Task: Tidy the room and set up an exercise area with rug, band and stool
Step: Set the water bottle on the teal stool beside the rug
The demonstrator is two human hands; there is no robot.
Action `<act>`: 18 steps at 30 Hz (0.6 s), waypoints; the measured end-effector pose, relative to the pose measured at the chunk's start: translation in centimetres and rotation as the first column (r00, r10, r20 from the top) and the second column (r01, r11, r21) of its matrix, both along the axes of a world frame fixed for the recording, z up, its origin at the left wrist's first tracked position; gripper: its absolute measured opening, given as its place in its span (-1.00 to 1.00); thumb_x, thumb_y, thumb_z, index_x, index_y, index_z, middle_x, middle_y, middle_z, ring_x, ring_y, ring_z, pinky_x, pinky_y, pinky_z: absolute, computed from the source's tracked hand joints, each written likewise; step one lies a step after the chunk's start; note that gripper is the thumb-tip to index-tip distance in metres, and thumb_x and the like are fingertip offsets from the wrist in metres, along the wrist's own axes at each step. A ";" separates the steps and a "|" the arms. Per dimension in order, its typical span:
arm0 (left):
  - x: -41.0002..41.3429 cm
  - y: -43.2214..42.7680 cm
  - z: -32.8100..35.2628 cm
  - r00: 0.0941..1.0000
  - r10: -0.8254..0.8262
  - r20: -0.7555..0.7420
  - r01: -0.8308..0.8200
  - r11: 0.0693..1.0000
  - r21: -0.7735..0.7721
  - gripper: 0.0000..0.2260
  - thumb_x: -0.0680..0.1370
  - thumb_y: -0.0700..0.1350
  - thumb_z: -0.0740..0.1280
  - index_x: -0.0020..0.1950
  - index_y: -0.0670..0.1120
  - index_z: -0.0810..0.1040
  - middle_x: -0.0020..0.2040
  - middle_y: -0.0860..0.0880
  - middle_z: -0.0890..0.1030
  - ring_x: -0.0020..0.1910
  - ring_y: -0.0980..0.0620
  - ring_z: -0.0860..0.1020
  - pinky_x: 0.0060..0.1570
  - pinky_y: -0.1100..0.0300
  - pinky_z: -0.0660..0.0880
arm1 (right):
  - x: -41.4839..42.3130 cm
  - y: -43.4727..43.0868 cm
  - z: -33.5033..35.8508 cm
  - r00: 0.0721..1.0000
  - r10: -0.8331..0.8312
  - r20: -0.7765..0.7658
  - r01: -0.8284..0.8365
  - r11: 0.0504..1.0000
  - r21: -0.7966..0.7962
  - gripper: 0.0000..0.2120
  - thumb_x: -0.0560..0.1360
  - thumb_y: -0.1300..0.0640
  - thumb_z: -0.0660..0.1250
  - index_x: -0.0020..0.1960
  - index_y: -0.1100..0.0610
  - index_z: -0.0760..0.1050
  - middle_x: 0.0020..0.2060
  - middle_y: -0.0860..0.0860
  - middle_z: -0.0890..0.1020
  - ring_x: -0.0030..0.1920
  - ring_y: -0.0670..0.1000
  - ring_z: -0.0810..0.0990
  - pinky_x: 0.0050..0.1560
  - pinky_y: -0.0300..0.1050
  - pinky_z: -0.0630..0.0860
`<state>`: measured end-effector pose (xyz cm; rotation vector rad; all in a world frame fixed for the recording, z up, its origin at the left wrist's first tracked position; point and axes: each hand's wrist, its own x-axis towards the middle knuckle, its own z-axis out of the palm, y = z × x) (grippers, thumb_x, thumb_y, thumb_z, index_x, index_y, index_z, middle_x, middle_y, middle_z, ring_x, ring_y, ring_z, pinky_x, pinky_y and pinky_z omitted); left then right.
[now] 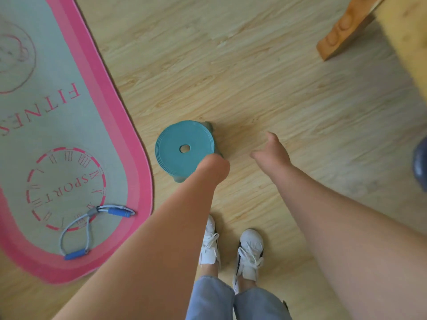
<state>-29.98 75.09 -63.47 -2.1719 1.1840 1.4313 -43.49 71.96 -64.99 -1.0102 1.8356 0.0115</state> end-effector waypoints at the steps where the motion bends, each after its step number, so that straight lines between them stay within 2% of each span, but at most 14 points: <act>1: -0.9 -0.2 0.5 0.999 -0.053 0.002 0.053 0.998 0.031 -0.70 0.63 -0.25 0.16 0.36 -0.21 0.43 0.34 -0.14 0.48 0.32 -0.12 0.46 0.07 0.20 0.48 | -1.1 0.3 0.9 1.000 -0.029 -0.001 0.029 1.000 -0.003 -0.30 0.52 0.14 0.31 0.56 0.00 0.06 0.43 0.07 0.37 0.31 0.12 0.45 -0.04 -0.14 0.34; 2: -1.4 -0.5 0.9 0.999 -0.047 -0.008 0.048 0.998 0.039 -0.69 0.63 -0.23 0.14 0.37 -0.21 0.43 0.34 -0.15 0.48 0.32 -0.13 0.46 0.04 0.22 0.48 | -2.1 0.6 2.0 0.999 -0.054 0.001 0.054 0.999 -0.002 -0.30 0.51 0.13 0.32 0.56 0.01 0.07 0.42 0.08 0.38 0.31 0.12 0.46 -0.02 -0.13 0.35; 5: -5.0 -1.0 4.1 0.912 -0.411 -0.005 0.410 0.911 -0.038 -0.68 0.63 -0.28 0.12 0.37 -0.20 0.44 0.31 -0.15 0.50 0.28 -0.12 0.50 0.13 0.10 0.48 | -6.1 2.3 5.6 0.988 -0.151 0.012 0.151 0.988 -0.012 -0.29 0.51 0.10 0.34 0.55 0.02 0.08 0.40 0.07 0.40 0.30 0.12 0.46 0.00 -0.12 0.36; 6: -5.9 -0.7 4.7 0.892 -0.451 -0.018 0.450 0.892 -0.034 -0.67 0.63 -0.28 0.12 0.38 -0.20 0.42 0.33 -0.15 0.48 0.29 -0.13 0.49 0.17 0.09 0.48 | -7.1 3.0 6.6 0.985 -0.171 0.014 0.171 0.985 -0.017 -0.29 0.51 0.10 0.34 0.55 0.02 0.08 0.40 0.07 0.40 0.29 0.12 0.47 -0.01 -0.12 0.36; 9: -9.5 -0.3 5.4 0.877 -0.479 -0.035 0.478 0.877 -0.046 -0.65 0.65 -0.26 0.09 0.44 -0.18 0.36 0.43 -0.15 0.39 0.40 -0.12 0.38 0.32 0.05 0.41 | -11.0 5.4 9.3 0.964 -0.266 0.012 0.267 0.963 -0.026 -0.29 0.51 0.10 0.33 0.55 -0.01 0.07 0.40 0.07 0.39 0.20 0.11 0.52 -0.06 -0.11 0.40; 11: -12.0 0.4 6.7 0.880 -0.473 -0.048 0.471 0.881 -0.052 -0.65 0.66 -0.25 0.08 0.45 -0.19 0.35 0.45 -0.14 0.36 0.43 -0.11 0.35 0.38 0.06 0.35 | -13.2 7.2 10.6 0.947 -0.320 0.005 0.320 0.947 -0.028 -0.28 0.50 0.12 0.33 0.55 -0.02 0.06 0.41 0.07 0.38 0.07 0.07 0.55 -0.10 -0.12 0.44; 12: -13.6 1.1 7.3 0.846 -0.530 -0.058 0.525 0.847 -0.084 -0.65 0.66 -0.25 0.07 0.45 -0.20 0.34 0.46 -0.14 0.35 0.45 -0.11 0.32 0.40 0.07 0.31 | -14.9 8.6 11.5 0.931 -0.366 -0.006 0.365 0.930 -0.029 -0.28 0.49 0.12 0.32 0.55 -0.03 0.06 0.41 0.07 0.38 0.01 0.05 0.54 -0.12 -0.14 0.44; 13: -15.3 1.7 8.1 0.826 -0.562 -0.049 0.556 0.825 -0.099 -0.64 0.66 -0.25 0.07 0.46 -0.20 0.33 0.48 -0.15 0.32 0.47 -0.11 0.28 0.43 0.08 0.27 | -16.4 9.9 12.3 0.912 -0.409 -0.018 0.409 0.912 -0.027 -0.28 0.49 0.12 0.32 0.56 -0.02 0.06 0.41 0.06 0.37 0.00 0.04 0.53 -0.13 -0.15 0.43; 15: -18.3 2.6 9.9 0.791 -0.610 -0.055 0.605 0.792 -0.089 -0.63 0.66 -0.24 0.08 0.48 -0.21 0.30 0.51 -0.15 0.27 0.51 -0.11 0.21 0.47 0.08 0.20 | -18.9 12.3 13.1 0.882 -0.470 -0.036 0.469 0.882 -0.032 -0.27 0.49 0.11 0.33 0.56 -0.02 0.07 0.41 0.06 0.38 0.11 0.06 0.54 -0.09 -0.16 0.43; 17: -21.4 3.5 11.4 0.774 -0.627 -0.086 0.623 0.779 -0.074 -0.63 0.66 -0.20 0.11 0.48 -0.21 0.31 0.49 -0.16 0.31 0.48 -0.12 0.27 0.45 0.06 0.25 | -21.2 14.5 13.9 0.850 -0.525 -0.039 0.523 0.851 -0.044 -0.28 0.50 0.12 0.33 0.56 -0.01 0.08 0.41 0.04 0.39 0.16 0.06 0.54 -0.04 -0.16 0.44; 18: -23.1 4.2 11.8 0.761 -0.642 -0.095 0.637 0.767 -0.076 -0.63 0.66 -0.18 0.12 0.47 -0.22 0.32 0.46 -0.17 0.35 0.45 -0.13 0.32 0.42 0.04 0.29 | -22.5 15.8 14.2 0.831 -0.554 -0.047 0.552 0.832 -0.050 -0.29 0.50 0.12 0.32 0.56 -0.01 0.08 0.40 0.03 0.39 0.10 0.05 0.54 -0.04 -0.16 0.44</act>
